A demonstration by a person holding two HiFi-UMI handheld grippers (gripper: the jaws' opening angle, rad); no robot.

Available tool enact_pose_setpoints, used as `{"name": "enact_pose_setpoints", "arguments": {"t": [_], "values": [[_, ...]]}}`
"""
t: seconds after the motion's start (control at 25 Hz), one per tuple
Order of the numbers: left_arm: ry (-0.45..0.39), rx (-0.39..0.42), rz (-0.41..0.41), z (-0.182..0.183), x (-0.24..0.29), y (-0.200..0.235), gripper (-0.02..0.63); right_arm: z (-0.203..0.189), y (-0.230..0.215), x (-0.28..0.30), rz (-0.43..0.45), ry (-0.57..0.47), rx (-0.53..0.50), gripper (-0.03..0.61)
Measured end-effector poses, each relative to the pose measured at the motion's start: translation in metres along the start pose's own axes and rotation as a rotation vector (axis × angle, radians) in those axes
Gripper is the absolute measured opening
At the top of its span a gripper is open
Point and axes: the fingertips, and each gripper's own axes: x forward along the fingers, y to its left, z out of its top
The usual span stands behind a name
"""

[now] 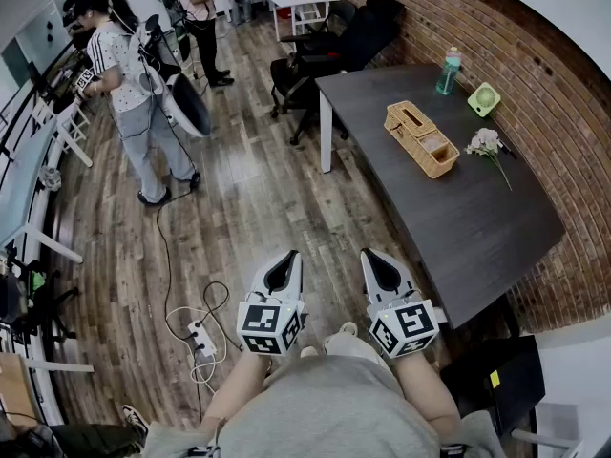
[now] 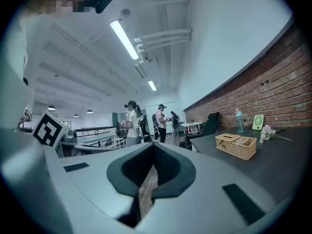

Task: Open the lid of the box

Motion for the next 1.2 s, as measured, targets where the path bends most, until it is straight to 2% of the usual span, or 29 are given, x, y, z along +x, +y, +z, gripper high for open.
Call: {"name": "enact_pose_setpoints", "arguments": {"t": [0.52, 0.8, 1.08, 1.2], "values": [[-0.007, -0.016, 0.014, -0.002, -0.021, 0.02, 0.02, -0.007, 0.036, 0.009, 0.059, 0.019, 0.015, 0.0], [-0.008, -0.016, 0.007, -0.006, -0.034, 0.038, 0.02, -0.02, 0.056, 0.018, 0.063, 0.047, 0.018, 0.002], [0.012, -0.029, -0.001, -0.012, -0.021, 0.052, 0.022, -0.026, 0.052, 0.035, 0.069, 0.066, 0.022, 0.003], [0.017, -0.025, -0.01, -0.011, -0.008, 0.058, 0.051, -0.027, 0.045, 0.049, 0.076, 0.072, 0.027, 0.044]]}}
